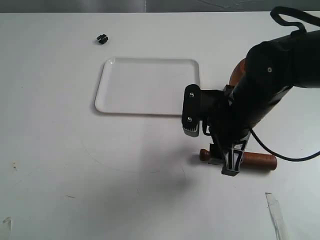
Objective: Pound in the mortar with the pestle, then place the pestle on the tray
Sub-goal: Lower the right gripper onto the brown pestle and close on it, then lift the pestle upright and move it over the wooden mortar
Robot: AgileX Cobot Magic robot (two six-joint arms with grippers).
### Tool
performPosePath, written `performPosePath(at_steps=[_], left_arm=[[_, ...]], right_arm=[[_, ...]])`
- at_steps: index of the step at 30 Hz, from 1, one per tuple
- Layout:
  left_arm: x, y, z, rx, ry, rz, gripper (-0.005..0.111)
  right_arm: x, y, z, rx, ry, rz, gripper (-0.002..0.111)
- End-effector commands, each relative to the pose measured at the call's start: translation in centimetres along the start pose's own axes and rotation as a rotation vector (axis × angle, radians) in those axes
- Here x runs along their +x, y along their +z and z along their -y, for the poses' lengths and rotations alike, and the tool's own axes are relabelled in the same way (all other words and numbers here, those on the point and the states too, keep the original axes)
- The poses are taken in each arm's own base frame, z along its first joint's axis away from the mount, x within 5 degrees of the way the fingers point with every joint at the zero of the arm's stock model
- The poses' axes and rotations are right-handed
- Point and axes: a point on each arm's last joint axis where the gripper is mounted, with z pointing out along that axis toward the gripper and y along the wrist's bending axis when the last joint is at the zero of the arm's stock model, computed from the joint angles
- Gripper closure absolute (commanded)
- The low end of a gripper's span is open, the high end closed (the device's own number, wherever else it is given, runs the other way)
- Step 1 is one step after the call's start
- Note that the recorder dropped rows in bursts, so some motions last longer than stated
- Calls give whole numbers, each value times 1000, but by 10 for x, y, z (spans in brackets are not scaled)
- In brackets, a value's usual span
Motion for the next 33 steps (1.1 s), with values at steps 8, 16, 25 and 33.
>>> performPosePath(at_steps=[8,16,25,33], left_arm=[[0,0,1,8,-12,7,107],[0,0,1,8,-12,7,107],[0,0,1,8,-12,7,107],[0,0,1,8,-12,7,107]], right_arm=[[10,10,-7,11,6,-25,47],[11,20,-5,21,4,-36,51],[0,12,3,58,-20,-24,108],[-13,-124,15,707,267,758,108]])
